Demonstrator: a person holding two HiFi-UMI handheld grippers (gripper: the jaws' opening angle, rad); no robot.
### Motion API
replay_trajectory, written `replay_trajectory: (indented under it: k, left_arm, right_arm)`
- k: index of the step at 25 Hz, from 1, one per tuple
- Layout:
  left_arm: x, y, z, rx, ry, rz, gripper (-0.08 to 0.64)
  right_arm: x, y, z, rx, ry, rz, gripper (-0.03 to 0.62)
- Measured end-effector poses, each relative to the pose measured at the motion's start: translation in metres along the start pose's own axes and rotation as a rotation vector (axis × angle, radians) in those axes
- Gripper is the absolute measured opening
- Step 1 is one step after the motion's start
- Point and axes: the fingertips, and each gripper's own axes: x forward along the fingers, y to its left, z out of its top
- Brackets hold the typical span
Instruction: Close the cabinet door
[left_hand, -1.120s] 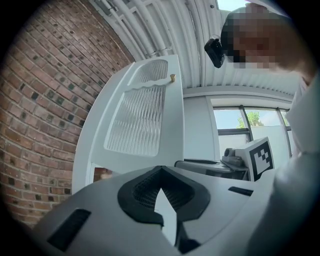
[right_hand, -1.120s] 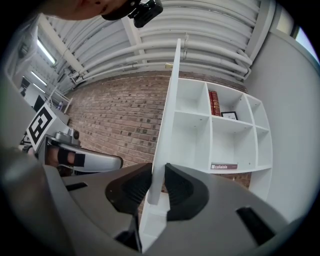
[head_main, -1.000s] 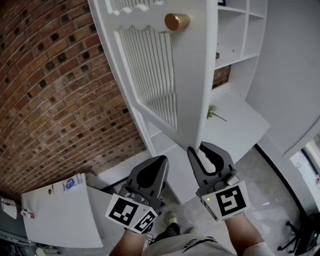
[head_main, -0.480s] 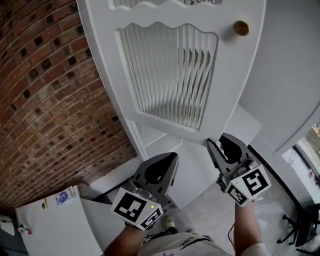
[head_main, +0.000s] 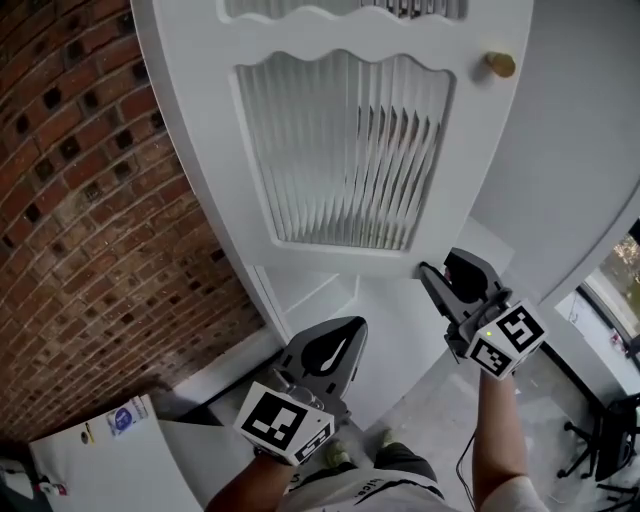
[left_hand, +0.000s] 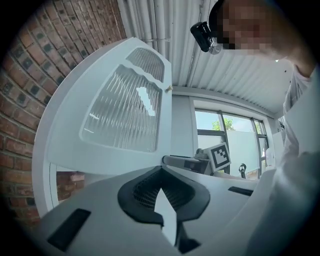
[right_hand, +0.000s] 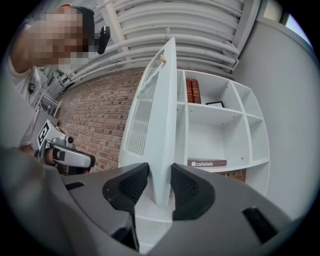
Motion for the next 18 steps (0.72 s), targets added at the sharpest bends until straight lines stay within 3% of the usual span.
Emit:
replay_trajectory:
  k: [18]
  left_arm:
    - [0.071, 0.036, 0.005, 0.048, -0.001, 0.158, 0.011]
  right_arm:
    - [0.071, -0.057, -0.011, 0.037, -0.009, 0.137, 0.147]
